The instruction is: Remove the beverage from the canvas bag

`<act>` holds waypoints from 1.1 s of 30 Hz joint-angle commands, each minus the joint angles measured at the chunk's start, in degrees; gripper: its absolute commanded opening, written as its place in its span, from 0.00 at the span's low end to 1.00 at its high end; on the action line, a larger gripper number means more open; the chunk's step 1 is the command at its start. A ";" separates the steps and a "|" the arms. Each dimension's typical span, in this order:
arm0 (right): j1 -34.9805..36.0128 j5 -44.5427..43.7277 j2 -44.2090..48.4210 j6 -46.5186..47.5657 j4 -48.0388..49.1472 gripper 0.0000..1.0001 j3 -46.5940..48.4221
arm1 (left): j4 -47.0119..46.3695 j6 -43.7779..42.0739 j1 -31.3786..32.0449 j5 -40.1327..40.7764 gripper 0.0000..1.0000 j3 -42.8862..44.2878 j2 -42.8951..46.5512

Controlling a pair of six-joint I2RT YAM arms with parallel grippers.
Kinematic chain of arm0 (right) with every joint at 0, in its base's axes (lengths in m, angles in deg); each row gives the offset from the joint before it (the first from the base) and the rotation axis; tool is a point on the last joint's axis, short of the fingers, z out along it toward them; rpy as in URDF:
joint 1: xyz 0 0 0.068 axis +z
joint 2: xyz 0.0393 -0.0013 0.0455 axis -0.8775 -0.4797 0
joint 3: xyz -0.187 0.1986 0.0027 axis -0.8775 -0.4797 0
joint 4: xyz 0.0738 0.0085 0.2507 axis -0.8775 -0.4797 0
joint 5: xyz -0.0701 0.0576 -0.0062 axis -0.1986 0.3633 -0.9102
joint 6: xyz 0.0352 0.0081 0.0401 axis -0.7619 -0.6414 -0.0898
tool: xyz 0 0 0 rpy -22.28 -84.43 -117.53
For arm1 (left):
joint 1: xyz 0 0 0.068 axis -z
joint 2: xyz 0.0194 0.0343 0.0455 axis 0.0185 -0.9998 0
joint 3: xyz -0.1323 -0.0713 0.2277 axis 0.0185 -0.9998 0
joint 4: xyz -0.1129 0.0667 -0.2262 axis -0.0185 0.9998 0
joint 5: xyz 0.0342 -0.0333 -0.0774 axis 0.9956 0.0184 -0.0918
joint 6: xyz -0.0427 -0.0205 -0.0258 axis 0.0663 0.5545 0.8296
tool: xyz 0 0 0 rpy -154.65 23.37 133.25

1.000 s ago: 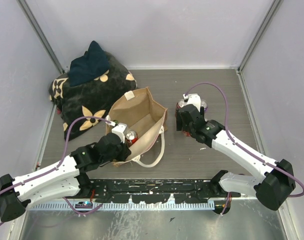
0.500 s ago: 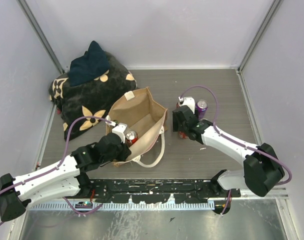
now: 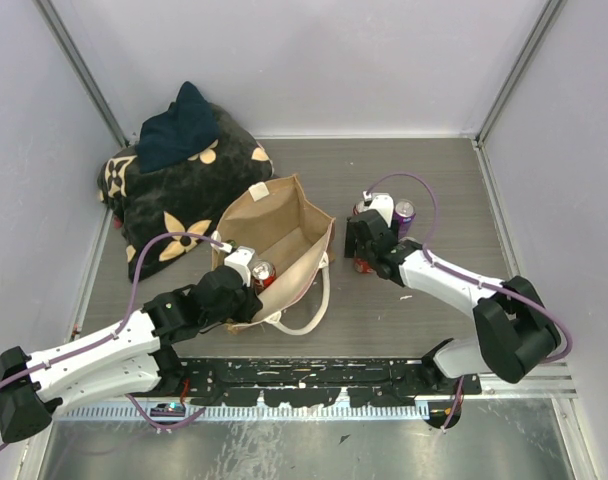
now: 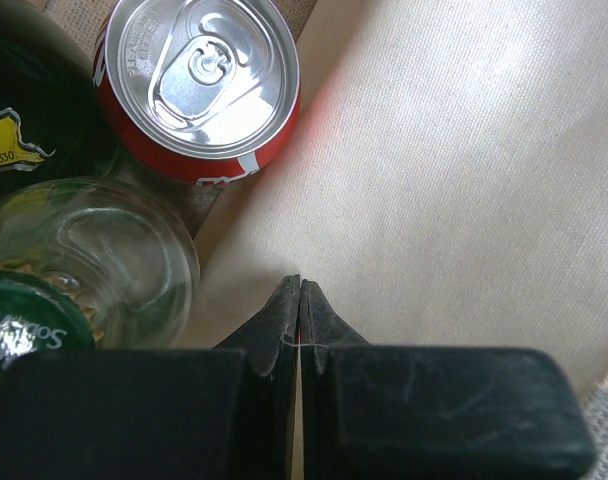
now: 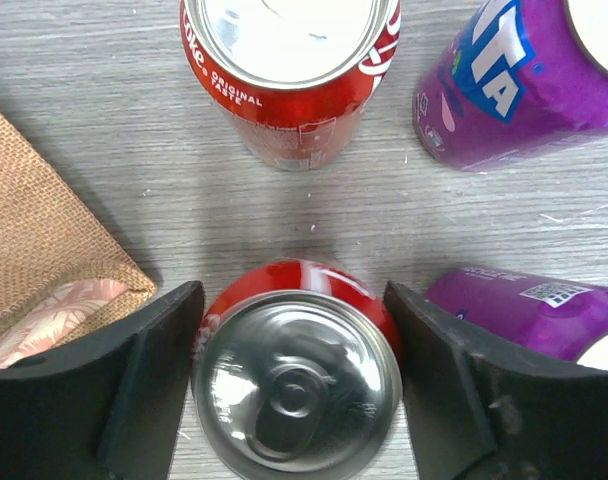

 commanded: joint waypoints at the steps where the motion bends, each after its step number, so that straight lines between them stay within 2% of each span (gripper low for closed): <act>1: -0.05 -0.13 -0.66 -0.83 1.30 0.82 0.82 | 3.04 -1.83 -0.14 1.29 0.08 -0.78 -0.93; 4: 0.03 -1.74 0.67 0.06 -1.09 0.96 2.89 | 3.04 -2.06 -0.09 1.28 0.08 -0.63 -1.17; 6: 0.24 -3.38 2.06 0.90 -3.14 1.00 4.93 | 2.97 -2.17 -0.14 1.28 0.08 -0.59 -1.31; 14: 3.23 -12.44 8.61 3.71 -12.39 1.00 17.33 | 2.65 -2.10 -0.15 1.41 0.08 -0.81 -0.85; 20: 10.90 -15.79 10.16 8.23 -16.45 0.89 32.53 | 3.10 -0.71 -0.15 0.71 0.06 -1.86 0.27; 22: 14.53 -14.55 8.42 9.97 -17.61 0.87 37.03 | 3.13 -0.12 -0.12 0.49 0.04 -2.12 0.23; 27: 19.47 -3.01 2.04 11.25 -21.51 0.84 45.70 | 3.17 0.79 -0.10 0.03 0.03 -2.14 0.36; 33: 22.44 6.63 -4.03 12.23 -22.72 0.83 44.79 | 4.51 0.89 -0.13 1.49 0.07 -1.23 1.47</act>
